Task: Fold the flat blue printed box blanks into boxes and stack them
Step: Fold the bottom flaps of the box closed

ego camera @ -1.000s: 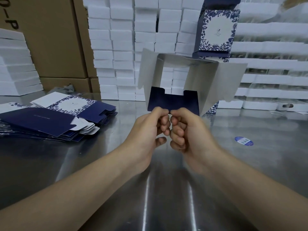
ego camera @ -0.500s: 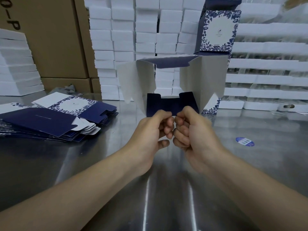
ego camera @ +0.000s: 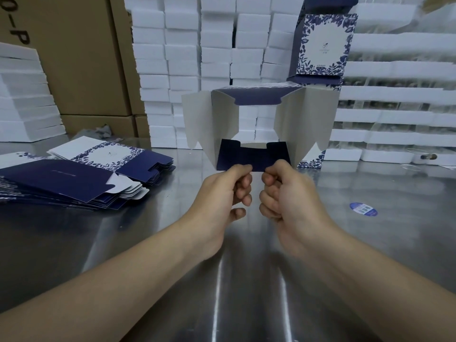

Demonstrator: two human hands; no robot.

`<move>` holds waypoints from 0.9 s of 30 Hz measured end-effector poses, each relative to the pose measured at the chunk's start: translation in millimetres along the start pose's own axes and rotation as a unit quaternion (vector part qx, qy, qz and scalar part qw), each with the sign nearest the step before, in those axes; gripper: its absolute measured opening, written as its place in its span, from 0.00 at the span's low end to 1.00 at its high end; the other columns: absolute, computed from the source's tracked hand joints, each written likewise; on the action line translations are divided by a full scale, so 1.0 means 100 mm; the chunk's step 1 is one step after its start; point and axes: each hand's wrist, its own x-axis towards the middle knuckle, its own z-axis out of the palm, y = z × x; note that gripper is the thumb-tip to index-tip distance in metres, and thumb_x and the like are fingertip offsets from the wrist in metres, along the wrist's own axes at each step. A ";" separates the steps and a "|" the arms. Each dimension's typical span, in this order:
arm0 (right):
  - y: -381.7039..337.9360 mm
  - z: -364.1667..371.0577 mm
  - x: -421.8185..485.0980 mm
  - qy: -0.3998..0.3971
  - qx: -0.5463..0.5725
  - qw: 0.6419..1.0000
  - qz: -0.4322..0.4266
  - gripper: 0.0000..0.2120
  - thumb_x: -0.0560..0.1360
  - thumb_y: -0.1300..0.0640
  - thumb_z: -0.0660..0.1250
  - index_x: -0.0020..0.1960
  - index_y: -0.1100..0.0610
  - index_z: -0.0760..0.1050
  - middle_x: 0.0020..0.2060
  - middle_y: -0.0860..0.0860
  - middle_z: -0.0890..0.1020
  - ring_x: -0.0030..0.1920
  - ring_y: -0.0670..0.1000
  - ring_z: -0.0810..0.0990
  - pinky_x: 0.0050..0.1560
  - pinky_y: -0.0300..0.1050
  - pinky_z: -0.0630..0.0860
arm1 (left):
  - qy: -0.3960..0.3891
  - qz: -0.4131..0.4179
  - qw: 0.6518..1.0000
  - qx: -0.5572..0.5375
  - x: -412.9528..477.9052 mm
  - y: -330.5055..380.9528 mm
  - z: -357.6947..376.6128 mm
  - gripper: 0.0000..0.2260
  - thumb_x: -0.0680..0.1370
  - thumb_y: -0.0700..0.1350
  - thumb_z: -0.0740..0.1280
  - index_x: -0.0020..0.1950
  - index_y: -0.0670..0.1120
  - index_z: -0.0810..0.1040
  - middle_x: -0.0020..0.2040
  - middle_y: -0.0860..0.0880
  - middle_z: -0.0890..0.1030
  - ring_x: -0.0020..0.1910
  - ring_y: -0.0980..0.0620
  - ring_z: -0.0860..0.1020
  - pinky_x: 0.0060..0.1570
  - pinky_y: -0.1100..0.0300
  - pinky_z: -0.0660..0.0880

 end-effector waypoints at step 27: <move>-0.04 -0.06 0.04 0.046 0.010 0.999 -0.002 0.15 0.78 0.58 0.60 0.33 0.54 0.64 0.23 0.47 0.57 0.22 0.49 0.54 0.23 0.42 0.53 | 0.076 0.017 0.997 -0.005 0.06 0.05 -0.06 0.19 0.83 0.49 0.65 0.31 0.52 0.73 0.30 0.52 0.68 0.30 0.54 0.73 0.32 0.59 0.68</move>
